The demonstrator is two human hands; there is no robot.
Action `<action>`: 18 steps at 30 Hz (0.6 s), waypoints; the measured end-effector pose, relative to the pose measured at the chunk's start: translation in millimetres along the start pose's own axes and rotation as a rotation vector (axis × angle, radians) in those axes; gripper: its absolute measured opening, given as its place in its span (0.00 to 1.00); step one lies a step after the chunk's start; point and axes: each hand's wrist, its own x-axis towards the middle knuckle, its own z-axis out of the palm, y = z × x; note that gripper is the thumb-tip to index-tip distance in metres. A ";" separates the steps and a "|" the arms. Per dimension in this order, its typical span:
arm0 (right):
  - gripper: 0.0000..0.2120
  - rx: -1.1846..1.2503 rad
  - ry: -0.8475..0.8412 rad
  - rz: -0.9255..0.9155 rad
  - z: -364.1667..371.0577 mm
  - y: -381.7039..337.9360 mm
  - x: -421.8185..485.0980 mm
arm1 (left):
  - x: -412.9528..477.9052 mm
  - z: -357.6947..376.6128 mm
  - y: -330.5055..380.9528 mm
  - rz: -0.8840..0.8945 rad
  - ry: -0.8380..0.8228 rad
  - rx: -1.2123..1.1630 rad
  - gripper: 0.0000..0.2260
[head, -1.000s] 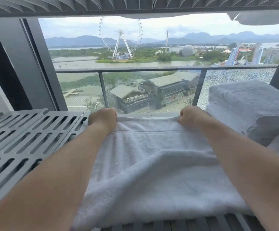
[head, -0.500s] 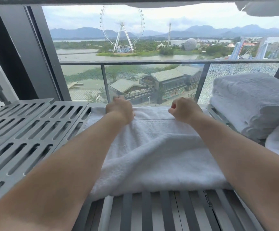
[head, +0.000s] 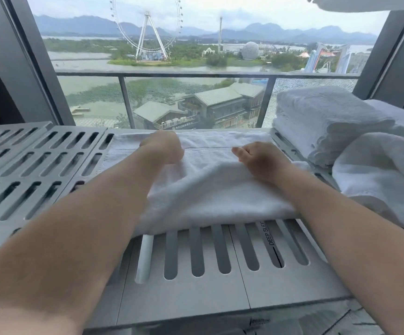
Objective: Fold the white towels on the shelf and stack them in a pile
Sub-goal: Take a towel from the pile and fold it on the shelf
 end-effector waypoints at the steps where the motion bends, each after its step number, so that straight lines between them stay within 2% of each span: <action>1: 0.28 -0.025 0.037 -0.020 -1.3 -1.0 -7.6 | -8.3 -1.4 5.1 0.025 -0.002 -0.029 0.16; 5: 0.27 -0.126 0.259 -0.073 -10.5 -9.7 -33.1 | -47.4 -11.1 25.6 0.136 -0.078 -0.097 0.25; 7: 0.27 -0.135 0.329 -0.097 -19.6 -15.4 -44.3 | -72.4 -15.4 29.2 0.182 -0.144 -0.218 0.35; 9: 0.26 -0.132 0.401 -0.109 -29.1 -18.6 -57.5 | -102.9 -20.1 29.0 0.272 -0.150 -0.333 0.39; 11: 0.27 -0.146 0.460 -0.111 -34.6 -21.8 -72.9 | -130.6 -24.0 26.5 0.343 -0.114 -0.278 0.31; 15: 0.27 -0.174 0.492 -0.091 -45.0 -30.4 -105.6 | -179.0 -16.6 28.2 0.283 0.026 -0.084 0.07; 16: 0.27 -0.179 0.500 -0.086 -47.8 -32.2 -114.5 | -190.2 -14.5 28.6 0.270 0.076 -0.046 0.05; 18: 0.27 -0.199 0.493 -0.083 -52.8 -35.7 -132.7 | -213.1 -10.7 28.0 0.257 0.128 0.013 0.11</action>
